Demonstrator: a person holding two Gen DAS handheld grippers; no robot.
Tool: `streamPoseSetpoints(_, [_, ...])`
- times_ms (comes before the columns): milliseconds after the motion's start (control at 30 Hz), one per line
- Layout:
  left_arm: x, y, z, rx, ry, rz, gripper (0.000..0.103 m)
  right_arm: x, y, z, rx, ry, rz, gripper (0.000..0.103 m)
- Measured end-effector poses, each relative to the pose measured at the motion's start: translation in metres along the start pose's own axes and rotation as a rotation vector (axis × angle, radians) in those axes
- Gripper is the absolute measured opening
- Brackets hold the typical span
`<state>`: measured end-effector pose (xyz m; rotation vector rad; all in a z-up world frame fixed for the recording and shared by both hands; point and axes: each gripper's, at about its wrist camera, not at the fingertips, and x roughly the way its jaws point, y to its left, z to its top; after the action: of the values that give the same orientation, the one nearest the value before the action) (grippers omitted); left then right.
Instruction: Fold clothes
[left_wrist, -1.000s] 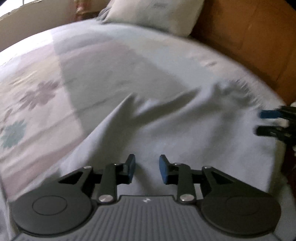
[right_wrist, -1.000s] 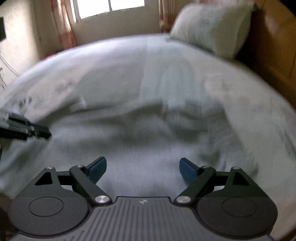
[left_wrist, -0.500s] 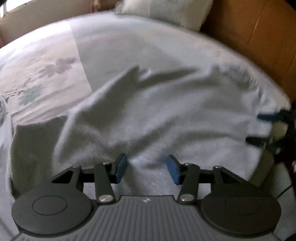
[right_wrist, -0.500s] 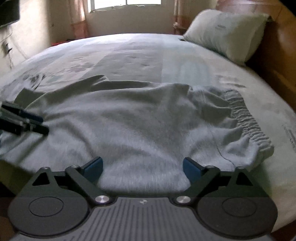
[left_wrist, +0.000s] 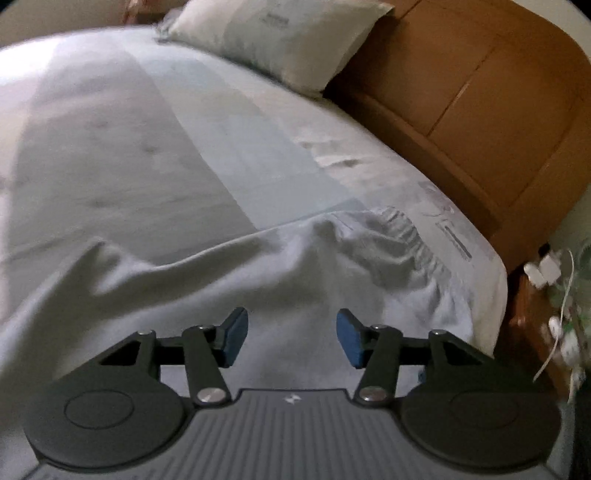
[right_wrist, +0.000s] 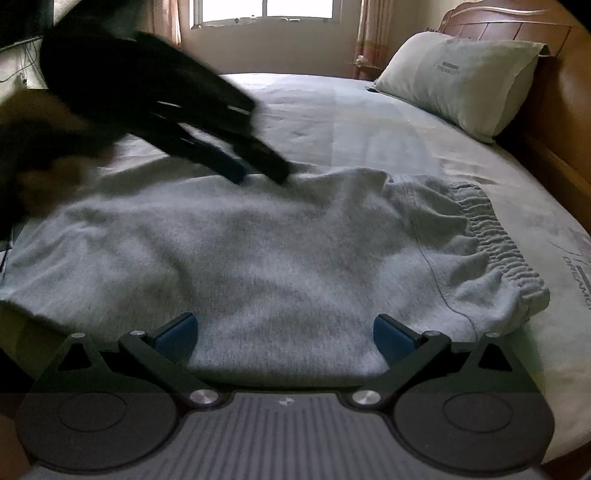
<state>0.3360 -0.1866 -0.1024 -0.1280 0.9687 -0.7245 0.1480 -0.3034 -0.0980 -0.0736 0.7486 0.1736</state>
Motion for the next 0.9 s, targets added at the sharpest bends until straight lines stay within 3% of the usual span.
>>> streamPoseSetpoints(100, [0.028,0.012,0.009,-0.044,-0.003,0.022,0.053,-0.001,-0.001,-0.001,-0.004,-0.006,0.005,0.103])
streamPoseSetpoints(233, [0.03,0.02,0.019,-0.089,-0.041,0.026,0.054,-0.001,0.0,-0.003,-0.009,-0.02,0.01,0.103])
streamPoseSetpoints(400, [-0.006,0.005,0.008,0.007,-0.04,0.059,0.054,-0.005,0.003,-0.004,-0.004,-0.043,-0.005,0.103])
streamPoseSetpoints(533, [-0.052,-0.009,-0.023,0.165,-0.044,0.142,0.06,-0.031,-0.001,-0.003,0.049,-0.135,0.016,0.103])
streamPoseSetpoints(667, [-0.087,-0.017,-0.067,0.269,-0.045,0.273,0.062,-0.035,0.003,-0.001,0.018,-0.137,0.003,0.103])
streamPoseSetpoints(800, [-0.097,-0.008,-0.106,0.191,-0.008,0.311,0.063,-0.009,0.006,-0.01,0.025,-0.042,-0.017,0.103])
streamPoseSetpoints(900, [-0.093,0.003,-0.131,0.105,0.016,0.319,0.064,-0.006,0.009,-0.013,0.017,-0.058,-0.034,0.103])
